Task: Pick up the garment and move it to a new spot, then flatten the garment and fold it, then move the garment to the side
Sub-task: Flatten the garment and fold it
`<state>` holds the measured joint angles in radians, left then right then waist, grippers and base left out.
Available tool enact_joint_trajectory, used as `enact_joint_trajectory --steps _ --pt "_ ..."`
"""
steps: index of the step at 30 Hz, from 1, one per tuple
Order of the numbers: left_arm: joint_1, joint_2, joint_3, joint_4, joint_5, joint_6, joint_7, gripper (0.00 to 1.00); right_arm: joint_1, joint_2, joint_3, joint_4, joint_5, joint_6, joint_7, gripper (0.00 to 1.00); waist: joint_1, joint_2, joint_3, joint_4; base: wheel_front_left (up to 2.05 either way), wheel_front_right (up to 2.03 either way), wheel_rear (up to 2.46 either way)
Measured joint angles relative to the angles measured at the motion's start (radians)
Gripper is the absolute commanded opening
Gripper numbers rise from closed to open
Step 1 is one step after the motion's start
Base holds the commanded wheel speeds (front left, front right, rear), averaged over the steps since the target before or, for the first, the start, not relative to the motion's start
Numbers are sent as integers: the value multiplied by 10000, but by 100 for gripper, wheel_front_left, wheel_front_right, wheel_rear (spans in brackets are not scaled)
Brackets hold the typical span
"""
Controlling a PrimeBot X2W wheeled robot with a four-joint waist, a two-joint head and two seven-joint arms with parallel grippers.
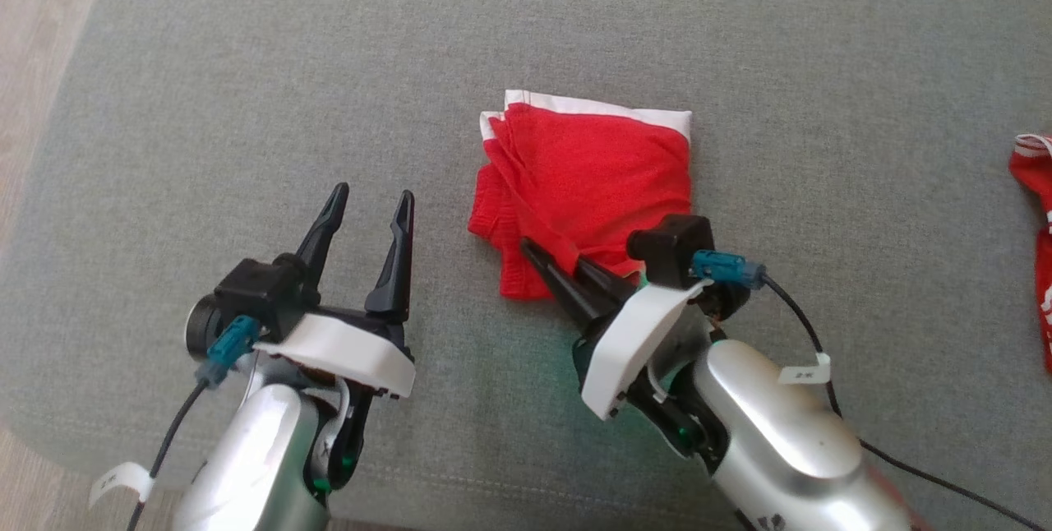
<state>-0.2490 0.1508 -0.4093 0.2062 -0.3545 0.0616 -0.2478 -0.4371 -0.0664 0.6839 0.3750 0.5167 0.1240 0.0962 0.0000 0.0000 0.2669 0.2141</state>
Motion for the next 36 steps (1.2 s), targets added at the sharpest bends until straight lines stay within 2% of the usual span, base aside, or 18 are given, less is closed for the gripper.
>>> enact_joint_trajectory --steps 1,2,8,11,13,16,21,24,29,36 --pt "0 -2 -2 17 0 -2 -2 100 -79 -8 104 100 105 0 -100 38 0 0 4 3 0 0 0" --pt "0 -6 -2 31 0 -2 -2 100 -145 -12 217 171 174 0 -199 100 0 0 9 -5 0 0 0" --pt "0 0 -25 88 13 4 -4 100 -458 -42 803 -56 489 0 -1058 100 0 0 -43 -152 0 0 0" --pt "0 6 -35 90 13 40 -4 100 -485 -36 539 -506 140 0 -1551 100 0 0 -82 -283 0 0 0" --pt "0 25 -27 88 13 102 -4 100 -433 -33 -165 -757 -314 0 -1795 100 0 0 -113 -385 0 0 0" --pt "3 73 -4 50 36 153 -4 100 -86 -33 -1779 -1202 -1145 0 -1933 100 0 0 -189 -543 0 0 0" --pt "16 209 56 -286 115 278 -13 100 1546 -29 -4734 -2165 -2514 0 -1735 100 0 0 -287 -809 0 0 0" --pt "21 343 107 -479 176 353 -15 100 2548 2 -5916 -2805 -3005 0 -1461 100 0 0 -290 -952 0 0 0" --pt "96 466 138 -761 203 399 -13 100 3410 128 -6765 -3731 -3262 0 -1112 100 0 0 -318 -1118 0 0 0" --pt "251 598 180 -853 203 454 0 100 3661 163 -6892 -4236 -3266 0 -892 100 0 0 -313 -1186 0 0 0"
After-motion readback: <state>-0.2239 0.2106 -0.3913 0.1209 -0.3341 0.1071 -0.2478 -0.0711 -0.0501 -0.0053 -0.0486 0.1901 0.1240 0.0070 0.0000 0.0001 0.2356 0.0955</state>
